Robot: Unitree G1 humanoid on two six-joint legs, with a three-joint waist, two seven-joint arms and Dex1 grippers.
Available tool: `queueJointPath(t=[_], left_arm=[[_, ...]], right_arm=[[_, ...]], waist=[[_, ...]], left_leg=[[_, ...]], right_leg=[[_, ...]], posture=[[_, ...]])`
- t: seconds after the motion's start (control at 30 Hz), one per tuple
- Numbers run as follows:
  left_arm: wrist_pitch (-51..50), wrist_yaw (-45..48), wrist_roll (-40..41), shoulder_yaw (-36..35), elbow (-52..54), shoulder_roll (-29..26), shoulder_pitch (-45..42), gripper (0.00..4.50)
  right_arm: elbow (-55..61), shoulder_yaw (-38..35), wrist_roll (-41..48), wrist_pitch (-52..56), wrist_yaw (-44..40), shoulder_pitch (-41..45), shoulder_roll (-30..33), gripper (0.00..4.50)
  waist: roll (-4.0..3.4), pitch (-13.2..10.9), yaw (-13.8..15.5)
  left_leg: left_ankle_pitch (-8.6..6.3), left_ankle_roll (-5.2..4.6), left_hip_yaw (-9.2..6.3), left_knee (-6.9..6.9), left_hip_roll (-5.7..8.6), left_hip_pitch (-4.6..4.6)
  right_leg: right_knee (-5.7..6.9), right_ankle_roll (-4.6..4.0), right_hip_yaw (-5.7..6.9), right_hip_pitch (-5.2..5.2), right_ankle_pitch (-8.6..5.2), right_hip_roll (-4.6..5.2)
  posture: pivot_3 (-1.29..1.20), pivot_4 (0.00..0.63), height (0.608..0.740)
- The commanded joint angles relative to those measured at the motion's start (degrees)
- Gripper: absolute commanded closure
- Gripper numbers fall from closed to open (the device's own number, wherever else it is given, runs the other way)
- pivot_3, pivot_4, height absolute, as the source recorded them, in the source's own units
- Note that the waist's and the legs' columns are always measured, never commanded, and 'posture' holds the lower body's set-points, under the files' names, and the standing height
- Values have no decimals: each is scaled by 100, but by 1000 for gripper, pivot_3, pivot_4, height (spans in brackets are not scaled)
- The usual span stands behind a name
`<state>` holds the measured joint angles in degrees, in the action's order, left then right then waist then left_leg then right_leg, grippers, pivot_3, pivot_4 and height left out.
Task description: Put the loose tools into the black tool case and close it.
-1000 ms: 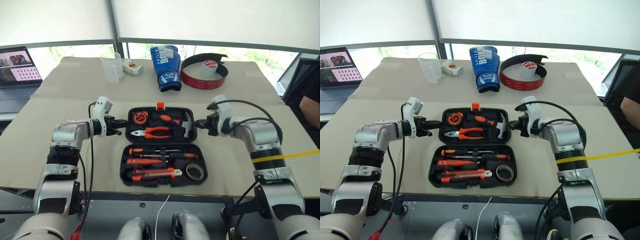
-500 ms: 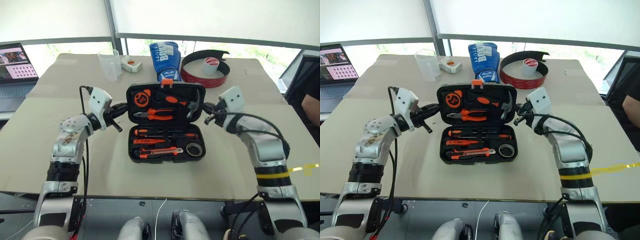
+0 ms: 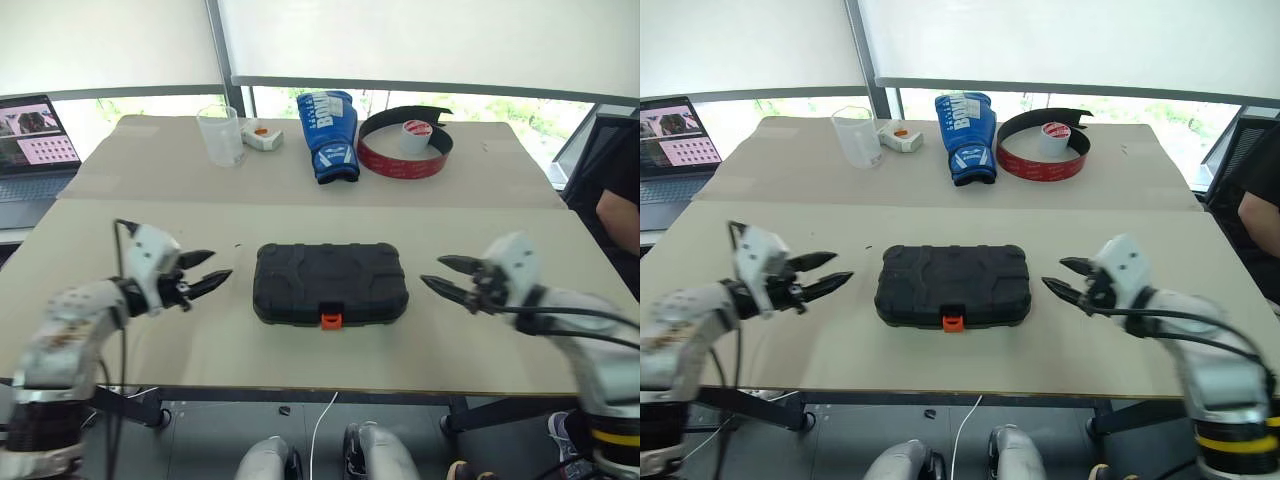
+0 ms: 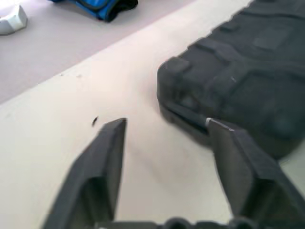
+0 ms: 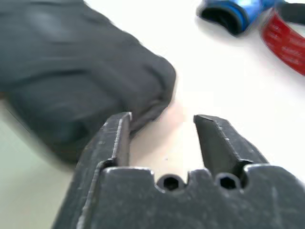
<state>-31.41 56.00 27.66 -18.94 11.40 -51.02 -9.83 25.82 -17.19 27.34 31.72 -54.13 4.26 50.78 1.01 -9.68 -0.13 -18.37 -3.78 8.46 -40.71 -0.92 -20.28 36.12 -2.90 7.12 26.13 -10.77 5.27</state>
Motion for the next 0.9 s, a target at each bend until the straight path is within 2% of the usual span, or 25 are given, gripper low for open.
queueJointPath(t=[0.03,0.07,0.1,0.13,0.2,0.23,0.33,0.4,0.5,0.67,0.77,0.9], left_arm=[[267,393,-211,241,-646,-287,-145,1431],[497,374,-422,462,-995,-253,-422,1431],[711,352,-613,706,-1390,-142,-802,1869],[906,341,-801,945,-1770,-34,-1159,1970],[1259,420,-1101,1306,-2349,125,-1664,2489],[1470,499,-1250,1497,-2611,227,-1889,2929],[2111,619,-1720,2051,-3452,604,-2627,3824],[2689,671,-2075,2448,-4358,1130,-3403,4482],[3366,743,-2417,2723,-5536,1661,-4216,4482],[4142,754,-2793,2946,-6726,2163,-4947,4482],[4420,1294,-2795,2978,-6876,2286,-5042,4482],[4371,2513,-2712,3170,-6345,2097,-4710,4482]], right_arm=[[346,-6,224,-98,-728,-643,318,2136],[344,114,173,-149,-740,-718,329,2136],[310,274,70,-207,-685,-707,288,2538],[270,431,-21,-247,-639,-671,253,2643],[207,678,-190,-385,-600,-589,216,3114],[173,834,-322,-496,-581,-534,201,3531],[16,1326,-734,-734,-457,-266,103,4472],[-63,1690,-918,-803,-395,-17,-36,4500],[-179,2047,-1119,-878,-374,223,-163,4500],[-406,2475,-1426,-894,-324,478,-301,4500],[-683,2600,-1707,-908,-54,680,-449,4500],[-1317,2472,-2113,-1089,501,1096,-697,4500]], waist=[[1,2,59],[1,2,86],[4,0,108],[5,0,138],[10,0,181],[15,0,191],[19,3,186],[24,3,201],[26,2,218],[31,0,121],[31,-1,68],[32,-1,44]], left_leg=[[-12,19,-1,5,0,1],[-12,19,0,5,1,1],[-13,19,1,5,3,-1],[-12,19,1,2,3,-6],[-12,19,3,-4,6,-13],[-12,18,3,-7,6,-18],[-6,-6,7,-8,7,-29],[12,-37,10,-15,8,-38],[16,-44,11,-32,11,-64],[17,-46,10,-39,12,-81],[17,-46,7,-41,10,-79],[17,-46,5,-62,6,-82]], right_leg=[[-5,0,2,-1,-1,-1],[-5,0,1,-1,-1,-1],[-5,1,-2,1,-1,0],[-4,2,0,2,0,0],[-5,10,1,4,5,4],[-6,13,1,4,7,4],[-12,9,0,11,8,4],[-12,7,5,13,7,1],[-14,4,23,21,9,-2],[-24,6,35,25,9,-6],[-20,7,38,25,8,-4],[-6,8,38,25,8,1]], posture=[[0,150,727],[0,150,727],[0,150,727],[0,150,727],[0,150,727],[0,150,727],[0,150,727],[0,150,727],[0,150,727],[0,150,727],[0,150,727],[0,150,727]])
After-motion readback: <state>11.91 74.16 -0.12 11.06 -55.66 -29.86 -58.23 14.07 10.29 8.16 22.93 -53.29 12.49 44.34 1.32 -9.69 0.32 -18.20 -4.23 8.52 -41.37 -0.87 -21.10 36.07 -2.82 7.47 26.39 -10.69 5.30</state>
